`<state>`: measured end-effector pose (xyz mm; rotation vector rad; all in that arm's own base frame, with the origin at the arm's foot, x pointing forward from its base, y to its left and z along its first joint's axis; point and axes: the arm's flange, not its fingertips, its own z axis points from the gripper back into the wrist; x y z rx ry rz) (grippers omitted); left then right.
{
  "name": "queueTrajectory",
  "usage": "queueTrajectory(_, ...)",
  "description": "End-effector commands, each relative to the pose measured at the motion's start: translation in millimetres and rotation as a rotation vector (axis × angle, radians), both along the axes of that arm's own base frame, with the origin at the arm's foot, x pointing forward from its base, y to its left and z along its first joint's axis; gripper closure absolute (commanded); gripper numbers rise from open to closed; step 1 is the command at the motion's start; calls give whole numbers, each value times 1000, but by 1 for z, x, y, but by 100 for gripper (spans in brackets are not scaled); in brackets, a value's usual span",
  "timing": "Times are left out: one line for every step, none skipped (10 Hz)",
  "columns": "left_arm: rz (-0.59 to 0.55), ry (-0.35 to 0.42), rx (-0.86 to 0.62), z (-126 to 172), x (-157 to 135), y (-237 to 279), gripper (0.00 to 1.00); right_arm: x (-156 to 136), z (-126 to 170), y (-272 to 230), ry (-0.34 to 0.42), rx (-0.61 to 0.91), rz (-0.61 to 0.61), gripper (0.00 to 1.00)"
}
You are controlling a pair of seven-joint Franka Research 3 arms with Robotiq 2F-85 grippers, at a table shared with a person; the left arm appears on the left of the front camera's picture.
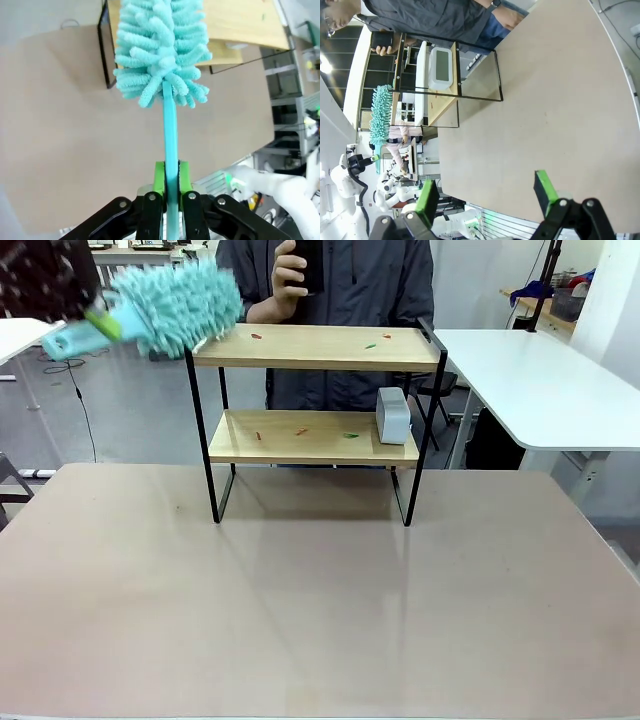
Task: Clean the shelf.
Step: Clean the specific tier of the Shelf with the Duster once objects are removed.
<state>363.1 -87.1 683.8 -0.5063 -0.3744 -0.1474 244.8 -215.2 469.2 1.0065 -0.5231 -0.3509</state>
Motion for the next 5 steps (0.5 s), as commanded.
queueTrajectory(-25, -32, -17, 38, -9, 14, 88, 2, 1, 0, -35, 5, 3, 0)
queueTrajectory(-25, -32, -17, 38, -9, 14, 88, 2, 1, 0, -35, 5, 3, 0)
queueTrajectory(-25, -32, -17, 38, -9, 14, 88, 2, 1, 0, -35, 5, 3, 0)
queueTrajectory(-25, -32, -17, 38, -9, 14, 88, 2, 1, 0, -35, 5, 3, 0)
queueTrajectory(-25, -32, -17, 38, -9, 14, 88, 2, 1, 0, -35, 5, 3, 0)
